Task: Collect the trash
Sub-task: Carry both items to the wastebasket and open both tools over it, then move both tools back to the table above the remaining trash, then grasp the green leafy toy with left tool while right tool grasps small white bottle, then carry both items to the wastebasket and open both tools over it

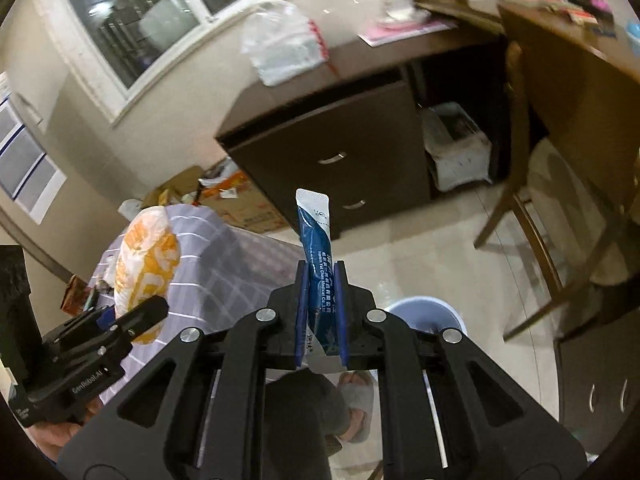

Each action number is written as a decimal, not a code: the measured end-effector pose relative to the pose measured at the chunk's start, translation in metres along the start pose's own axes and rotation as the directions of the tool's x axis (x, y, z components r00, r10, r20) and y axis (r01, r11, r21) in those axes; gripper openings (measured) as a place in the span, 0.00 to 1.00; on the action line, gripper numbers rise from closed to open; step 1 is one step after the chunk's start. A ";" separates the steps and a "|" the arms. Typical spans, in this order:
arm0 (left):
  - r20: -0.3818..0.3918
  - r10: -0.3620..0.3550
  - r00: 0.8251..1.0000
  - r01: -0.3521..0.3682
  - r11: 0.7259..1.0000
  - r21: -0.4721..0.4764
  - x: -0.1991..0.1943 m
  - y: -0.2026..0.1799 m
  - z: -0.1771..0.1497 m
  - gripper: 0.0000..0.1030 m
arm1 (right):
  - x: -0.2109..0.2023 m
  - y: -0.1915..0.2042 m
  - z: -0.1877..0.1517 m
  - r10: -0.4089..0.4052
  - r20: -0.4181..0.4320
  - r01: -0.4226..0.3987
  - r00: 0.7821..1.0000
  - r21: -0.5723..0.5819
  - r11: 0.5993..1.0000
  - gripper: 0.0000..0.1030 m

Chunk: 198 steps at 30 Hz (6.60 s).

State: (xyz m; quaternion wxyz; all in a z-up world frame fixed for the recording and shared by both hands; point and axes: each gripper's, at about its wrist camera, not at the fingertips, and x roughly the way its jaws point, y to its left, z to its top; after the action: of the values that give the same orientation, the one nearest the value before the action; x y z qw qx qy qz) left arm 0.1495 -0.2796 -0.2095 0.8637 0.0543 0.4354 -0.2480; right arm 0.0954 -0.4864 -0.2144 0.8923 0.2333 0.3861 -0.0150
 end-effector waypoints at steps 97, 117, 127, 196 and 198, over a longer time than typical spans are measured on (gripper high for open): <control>-0.099 0.586 0.805 -0.561 0.695 -0.450 -0.117 0.331 -0.127 0.92 | 0.168 0.312 -0.037 -0.016 -0.184 -0.066 0.983 -0.433 0.899 0.94; -0.068 0.479 0.875 -0.451 0.757 -0.472 -0.119 0.333 -0.138 0.20 | 0.187 0.334 -0.050 -0.010 -0.185 -0.089 0.983 -0.522 0.849 0.39; -0.007 0.469 0.883 -0.421 0.787 -0.451 -0.139 0.297 -0.133 0.17 | 0.137 0.311 -0.040 0.058 -0.155 -0.126 0.986 -0.475 0.871 0.39; -0.003 -0.015 1.000 0.015 0.998 0.062 0.044 -0.044 0.019 0.89 | 0.026 -0.059 0.002 -0.146 -0.033 0.150 0.989 0.141 0.979 0.94; 0.015 0.000 1.000 -0.001 0.998 0.063 0.038 -0.042 0.021 0.91 | 0.023 -0.058 0.003 -0.158 -0.025 0.160 0.987 0.142 0.977 0.94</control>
State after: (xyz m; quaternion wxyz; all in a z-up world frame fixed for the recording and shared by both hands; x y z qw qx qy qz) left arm 0.1636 -0.3369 -0.2213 0.8650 0.0797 0.4208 -0.2615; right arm 0.1016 -0.5359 -0.2527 0.8666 0.2654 0.4073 -0.1124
